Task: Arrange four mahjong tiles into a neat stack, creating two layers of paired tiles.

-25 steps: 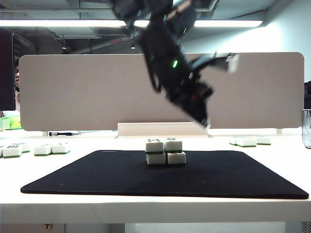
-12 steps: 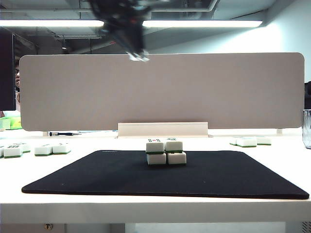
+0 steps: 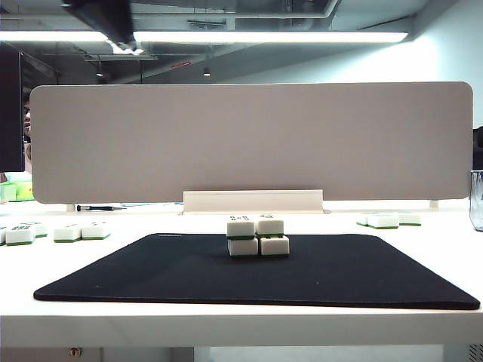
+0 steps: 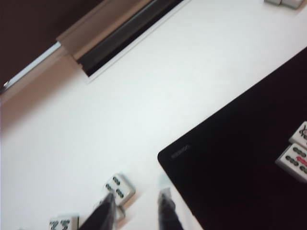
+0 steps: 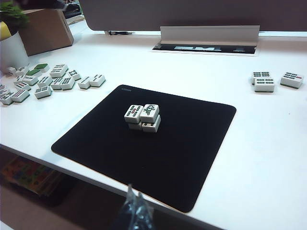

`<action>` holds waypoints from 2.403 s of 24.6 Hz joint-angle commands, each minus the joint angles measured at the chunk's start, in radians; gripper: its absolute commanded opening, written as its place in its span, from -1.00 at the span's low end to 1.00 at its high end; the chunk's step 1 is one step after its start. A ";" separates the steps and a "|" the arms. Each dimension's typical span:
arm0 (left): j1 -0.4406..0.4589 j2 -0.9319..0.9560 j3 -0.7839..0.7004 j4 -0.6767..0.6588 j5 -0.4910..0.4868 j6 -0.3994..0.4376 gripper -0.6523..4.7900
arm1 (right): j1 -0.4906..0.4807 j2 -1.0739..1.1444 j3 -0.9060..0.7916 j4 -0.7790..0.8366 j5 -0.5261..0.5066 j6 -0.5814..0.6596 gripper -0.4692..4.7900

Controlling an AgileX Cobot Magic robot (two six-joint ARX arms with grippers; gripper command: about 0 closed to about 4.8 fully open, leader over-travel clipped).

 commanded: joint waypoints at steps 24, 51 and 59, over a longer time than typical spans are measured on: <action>0.074 -0.901 -0.680 -0.107 -0.324 -0.190 -0.35 | 0.000 -0.012 0.004 0.010 0.001 -0.002 -0.82; 0.362 -1.367 -1.315 0.507 0.058 -0.411 -0.35 | 0.000 -0.012 0.004 0.010 -0.002 -0.002 -0.82; 0.360 -1.475 -1.463 0.501 0.016 -0.410 -0.35 | 0.000 -0.010 0.004 0.010 -0.002 -0.002 -0.82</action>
